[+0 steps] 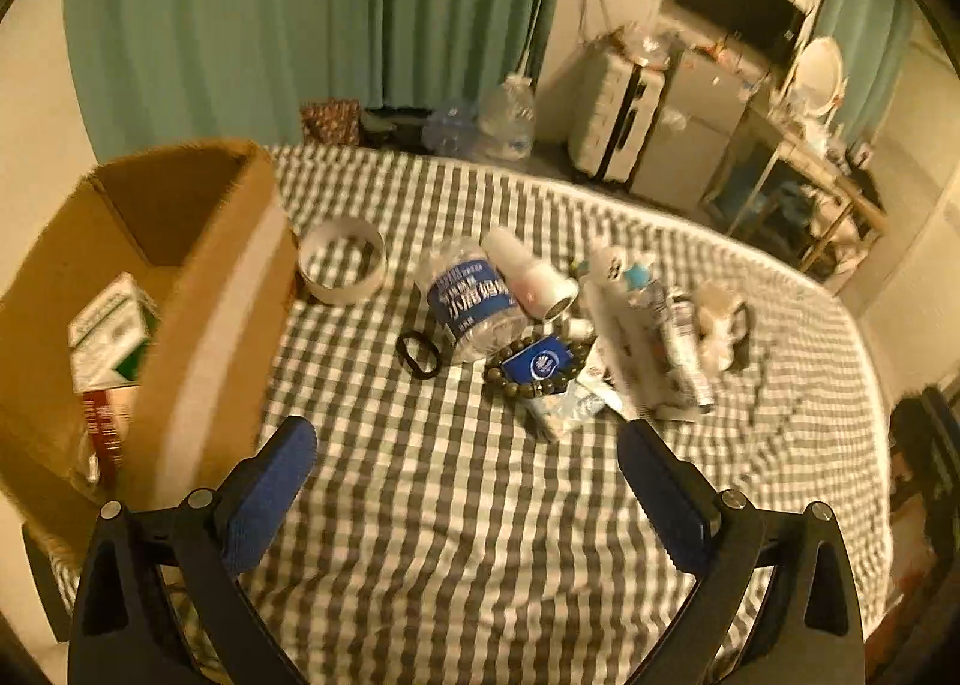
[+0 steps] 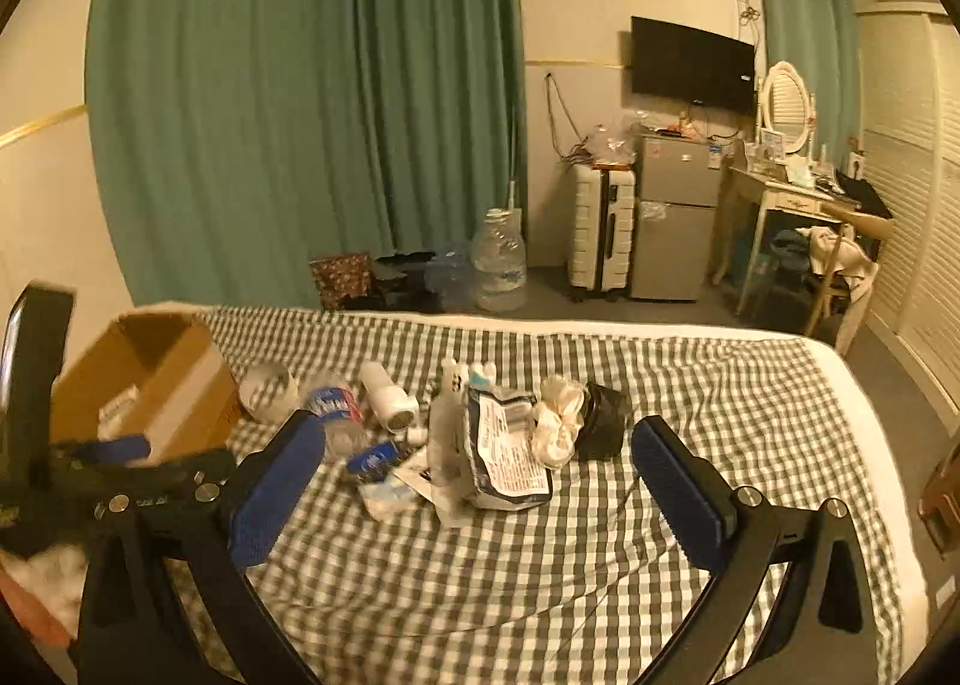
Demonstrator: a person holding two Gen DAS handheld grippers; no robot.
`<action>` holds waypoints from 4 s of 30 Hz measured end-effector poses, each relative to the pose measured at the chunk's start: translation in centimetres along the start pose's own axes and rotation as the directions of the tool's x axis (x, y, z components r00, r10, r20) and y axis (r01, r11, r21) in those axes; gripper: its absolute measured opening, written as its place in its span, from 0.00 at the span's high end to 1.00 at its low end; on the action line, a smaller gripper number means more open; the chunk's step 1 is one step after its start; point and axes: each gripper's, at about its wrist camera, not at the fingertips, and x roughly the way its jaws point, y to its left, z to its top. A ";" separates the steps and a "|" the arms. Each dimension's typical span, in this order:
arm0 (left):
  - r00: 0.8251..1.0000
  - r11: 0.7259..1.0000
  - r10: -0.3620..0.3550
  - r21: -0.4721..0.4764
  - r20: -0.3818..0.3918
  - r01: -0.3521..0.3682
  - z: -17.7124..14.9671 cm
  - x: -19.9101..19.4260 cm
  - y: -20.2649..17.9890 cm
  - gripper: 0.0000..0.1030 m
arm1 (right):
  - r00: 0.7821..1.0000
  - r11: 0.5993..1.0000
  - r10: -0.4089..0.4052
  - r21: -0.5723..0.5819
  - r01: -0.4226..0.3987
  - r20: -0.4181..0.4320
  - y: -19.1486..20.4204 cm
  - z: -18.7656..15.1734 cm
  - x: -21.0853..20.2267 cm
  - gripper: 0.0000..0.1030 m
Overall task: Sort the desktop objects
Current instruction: 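Move both tools back over the scattered items on the bed, then grasp clear cotton-swab tub with left tool while right tool grasps white tissue pack, then carry tub and tissue pack to the cardboard box and release both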
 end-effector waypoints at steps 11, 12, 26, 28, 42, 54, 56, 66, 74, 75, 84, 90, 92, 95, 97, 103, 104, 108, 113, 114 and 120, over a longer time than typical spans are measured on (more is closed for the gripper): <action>0.994 0.993 0.089 -0.065 -0.068 -0.094 4.2 11.3 -0.5 0.00 | 0.958 0.975 0.160 0.192 -0.115 -0.238 -3.0 -2.8 13.2 0.00; 0.993 0.992 0.089 -0.088 -0.076 -0.096 4.6 12.2 -0.1 0.00 | 0.955 0.973 0.159 0.204 -0.109 -0.252 -2.8 -2.9 14.2 0.00; 0.973 0.985 0.011 -0.166 -0.231 -0.050 5.1 19.4 2.3 0.22 | 0.883 0.960 0.150 0.281 -0.022 -0.444 -4.4 -4.9 21.1 0.19; 0.975 0.992 0.007 -0.125 -0.224 -0.036 5.0 19.2 2.0 0.37 | 0.890 0.958 0.152 0.287 -0.024 -0.430 -4.6 -4.9 20.5 0.33; 0.978 0.994 -0.074 -0.096 -0.194 0.057 2.0 10.1 4.8 0.58 | 0.924 0.978 0.093 0.210 -0.014 -0.372 -3.3 -5.4 10.5 0.70; 0.962 0.975 -0.198 -0.138 -0.187 0.174 -0.2 5.8 7.2 0.82 | 0.970 0.995 -0.096 0.013 0.101 -0.222 -0.5 -2.4 2.0 0.71; 0.967 0.978 -0.179 -0.137 -0.179 0.156 -0.3 5.5 7.1 0.61 | 0.976 0.994 -0.108 0.008 0.111 -0.190 -0.6 -1.9 1.5 0.70; 0.991 0.995 -0.076 -0.070 -0.113 0.068 1.2 8.6 6.3 0.15 | 0.964 0.992 -0.012 0.119 0.046 -0.265 -2.2 -4.0 4.2 0.70; 0.988 0.999 -0.043 0.006 -0.145 0.044 3.4 12.4 5.5 0.39 | 0.950 0.989 0.002 0.141 0.044 -0.313 -3.0 -4.9 5.9 0.70; 0.988 0.998 -0.055 0.005 -0.144 0.057 3.5 12.4 5.4 0.39 | 0.949 0.989 0.006 0.141 0.040 -0.314 -2.9 -4.7 5.9 0.70; 0.980 0.980 -0.196 -0.041 -0.022 0.195 4.3 4.8 5.4 0.39 | 0.968 0.993 0.047 0.114 -0.019 -0.247 1.4 -1.2 3.1 0.70; 0.948 0.950 -0.311 0.045 0.073 0.308 8.2 -3.3 7.9 0.39 | 0.971 0.986 0.159 0.085 -0.146 -0.176 7.6 2.7 -0.1 0.70; 0.959 0.963 -0.263 0.081 0.105 0.255 9.4 -5.7 9.7 0.39 | 0.965 0.977 0.208 0.081 -0.197 -0.163 9.9 3.7 -0.7 0.70; 0.977 0.981 -0.177 0.100 0.121 0.165 10.2 -7.9 13.1 0.38 | 0.941 0.955 0.294 0.087 -0.283 -0.168 13.7 4.9 -0.7 0.70; 0.988 0.992 -0.106 0.078 0.111 0.098 10.2 -8.5 16.6 0.38 | 0.922 0.940 0.342 0.081 -0.332 -0.182 16.6 5.3 -0.1 0.70; 0.997 1.000 -0.010 -0.016 0.072 0.011 8.1 -7.0 25.0 0.38 | 0.867 0.907 0.415 0.048 -0.419 -0.275 25.8 4.7 3.7 0.70; 0.998 1.000 -0.010 -0.019 0.061 0.012 7.7 -6.4 25.8 0.38 | 0.862 0.905 0.417 0.046 -0.423 -0.289 27.0 4.5 4.5 0.70; 1.000 0.999 0.014 -0.038 0.014 -0.013 6.7 -3.9 28.4 0.38 | 0.860 0.910 0.397 0.018 -0.414 -0.321 30.3 3.6 6.2 0.68; 1.000 0.998 -0.007 -0.060 0.000 0.007 6.2 -3.1 29.7 0.08 | 0.881 0.912 0.402 0.029 -0.408 -0.247 31.1 4.1 6.1 0.33; 1.000 0.999 0.004 -0.050 0.009 -0.004 6.2 -3.2 29.7 0.01 | 0.897 0.921 0.380 0.002 -0.390 -0.227 31.0 4.2 5.8 0.32; 1.000 0.999 -0.024 -0.028 0.013 0.024 6.0 -3.8 29.1 0.01 | 0.961 0.956 0.246 -0.133 -0.262 -0.125 30.0 4.8 3.6 0.28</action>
